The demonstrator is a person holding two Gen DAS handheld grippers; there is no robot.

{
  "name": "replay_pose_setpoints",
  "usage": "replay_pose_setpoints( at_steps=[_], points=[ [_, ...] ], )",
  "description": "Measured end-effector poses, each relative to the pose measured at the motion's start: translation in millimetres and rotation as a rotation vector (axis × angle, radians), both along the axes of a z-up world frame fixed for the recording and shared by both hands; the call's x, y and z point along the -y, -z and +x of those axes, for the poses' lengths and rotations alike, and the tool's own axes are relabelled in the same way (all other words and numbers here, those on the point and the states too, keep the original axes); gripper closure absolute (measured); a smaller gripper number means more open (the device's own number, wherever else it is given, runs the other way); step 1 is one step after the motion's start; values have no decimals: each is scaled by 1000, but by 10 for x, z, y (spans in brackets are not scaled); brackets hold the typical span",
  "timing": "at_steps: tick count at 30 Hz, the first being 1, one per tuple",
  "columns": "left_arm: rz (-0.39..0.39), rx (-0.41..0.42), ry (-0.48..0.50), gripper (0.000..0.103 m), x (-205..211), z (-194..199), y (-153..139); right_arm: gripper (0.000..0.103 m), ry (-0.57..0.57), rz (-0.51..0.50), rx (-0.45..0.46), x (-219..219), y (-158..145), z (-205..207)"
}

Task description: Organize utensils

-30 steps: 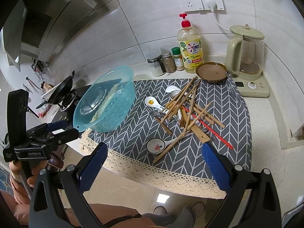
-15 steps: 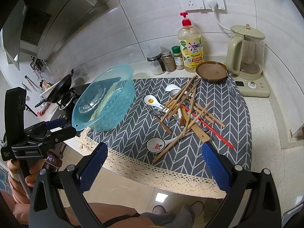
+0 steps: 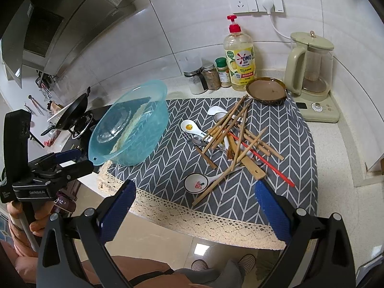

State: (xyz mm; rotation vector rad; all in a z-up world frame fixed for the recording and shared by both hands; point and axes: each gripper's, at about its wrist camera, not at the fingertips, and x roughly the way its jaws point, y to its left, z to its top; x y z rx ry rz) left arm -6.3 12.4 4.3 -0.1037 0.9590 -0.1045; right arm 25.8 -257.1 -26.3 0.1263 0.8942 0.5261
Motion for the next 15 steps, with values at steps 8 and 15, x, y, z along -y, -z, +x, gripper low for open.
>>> replay_pose_setpoints(
  at_steps=[8, 15],
  points=[
    [6, 6, 34, 4, -20, 16, -22, 7, 29, -34, 17, -45, -32, -33],
    [8, 17, 141, 4, 227, 114, 30, 7, 122, -51, 89, 144, -108, -16]
  ],
)
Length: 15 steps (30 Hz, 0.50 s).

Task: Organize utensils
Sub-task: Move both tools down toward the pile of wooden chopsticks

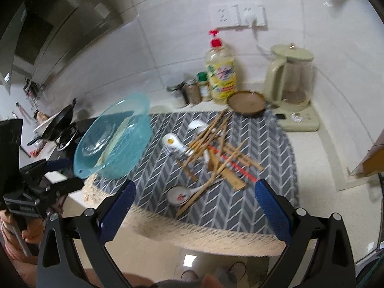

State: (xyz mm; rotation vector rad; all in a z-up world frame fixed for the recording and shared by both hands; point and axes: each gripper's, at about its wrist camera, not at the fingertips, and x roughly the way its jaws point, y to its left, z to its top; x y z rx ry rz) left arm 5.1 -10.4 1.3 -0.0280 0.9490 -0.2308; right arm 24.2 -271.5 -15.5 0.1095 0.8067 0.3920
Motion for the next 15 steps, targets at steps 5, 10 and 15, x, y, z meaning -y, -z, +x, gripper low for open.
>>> replay_pose_setpoints(
  at_steps=[5, 10, 15],
  points=[
    [-62, -30, 71, 4, 343, 294, 215, 7, 25, 46, -20, 277, 115, 208],
    [-68, -3, 43, 4, 608, 830, 485, 7, -12, 68, -35, 518, 353, 592],
    [53, 16, -57, 4, 740, 1586, 807, 12, -71, 97, -68, 752, 560, 1055]
  ],
)
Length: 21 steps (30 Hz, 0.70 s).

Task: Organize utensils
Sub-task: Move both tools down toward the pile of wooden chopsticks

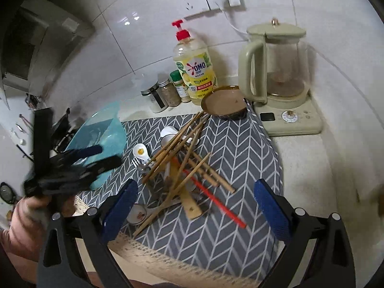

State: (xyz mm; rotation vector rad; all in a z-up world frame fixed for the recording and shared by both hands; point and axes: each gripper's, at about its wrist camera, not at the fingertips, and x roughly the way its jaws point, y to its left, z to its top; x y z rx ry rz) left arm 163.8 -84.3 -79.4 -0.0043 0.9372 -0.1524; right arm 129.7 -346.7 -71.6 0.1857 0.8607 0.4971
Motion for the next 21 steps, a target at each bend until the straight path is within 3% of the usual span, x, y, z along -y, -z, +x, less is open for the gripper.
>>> replay_pose_setpoints(
  at_steps=[3, 6, 8, 12, 14, 16, 18, 19, 20, 21],
  points=[
    [95, -56, -52, 4, 68, 404, 191, 21, -28, 35, -46, 64, 108, 244],
    [141, -104, -65, 6, 79, 654, 418, 23, -60, 60, -75, 99, 220, 451],
    [123, -161, -72, 25, 34, 776, 578, 23, -82, 63, -94, 86, 293, 555],
    [107, -228, -84, 33, -34, 881, 763, 24, -124, 75, -112, 19, 395, 668],
    [117, -249, -54, 43, -24, 906, 819, 25, -128, 82, -121, 3, 428, 708],
    [106, -253, -25, 46, -11, 914, 850, 27, -127, 84, -119, -48, 448, 738],
    [58, -262, 6, 57, -32, 926, 854, 31, -120, 82, -119, -126, 465, 748],
    [26, -273, 14, 68, -45, 929, 852, 31, -118, 80, -122, -148, 473, 758],
    [-3, -285, 23, 94, -50, 925, 851, 32, -113, 78, -124, -198, 481, 770],
    [-18, -303, 30, 94, -52, 937, 864, 35, -108, 74, -127, -263, 490, 790]
  ],
)
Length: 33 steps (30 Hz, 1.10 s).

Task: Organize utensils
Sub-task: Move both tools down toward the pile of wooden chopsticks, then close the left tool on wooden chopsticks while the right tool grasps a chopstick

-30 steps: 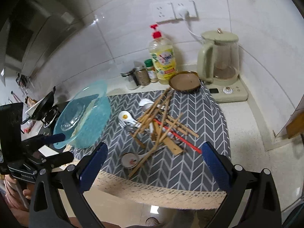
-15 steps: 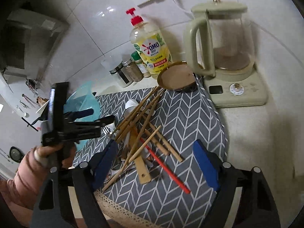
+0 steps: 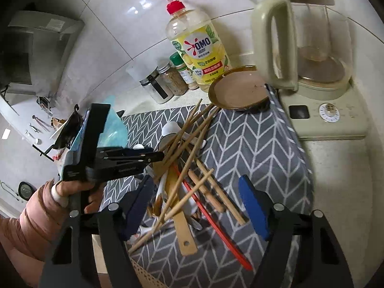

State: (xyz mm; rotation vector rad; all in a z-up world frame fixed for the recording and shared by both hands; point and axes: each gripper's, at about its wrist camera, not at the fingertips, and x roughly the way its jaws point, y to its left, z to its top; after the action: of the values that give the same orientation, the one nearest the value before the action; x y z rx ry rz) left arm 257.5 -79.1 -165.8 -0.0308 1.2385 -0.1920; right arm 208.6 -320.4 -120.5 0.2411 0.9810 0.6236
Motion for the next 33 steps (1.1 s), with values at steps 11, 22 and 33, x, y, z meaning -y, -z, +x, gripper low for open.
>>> replay_pose_setpoints(
  at_steps=[11, 22, 33],
  points=[
    [-124, -16, -5, 97, -112, -237, -131, 73, 10, -18, -131, -605, 377, 528],
    [-151, 42, -21, 97, -243, -320, -382, 91, 57, -35, -218, -871, 814, 777],
    [-205, 220, -48, 97, -539, -614, -1162, 96, 215, 194, -211, -491, 241, 332]
  ],
)
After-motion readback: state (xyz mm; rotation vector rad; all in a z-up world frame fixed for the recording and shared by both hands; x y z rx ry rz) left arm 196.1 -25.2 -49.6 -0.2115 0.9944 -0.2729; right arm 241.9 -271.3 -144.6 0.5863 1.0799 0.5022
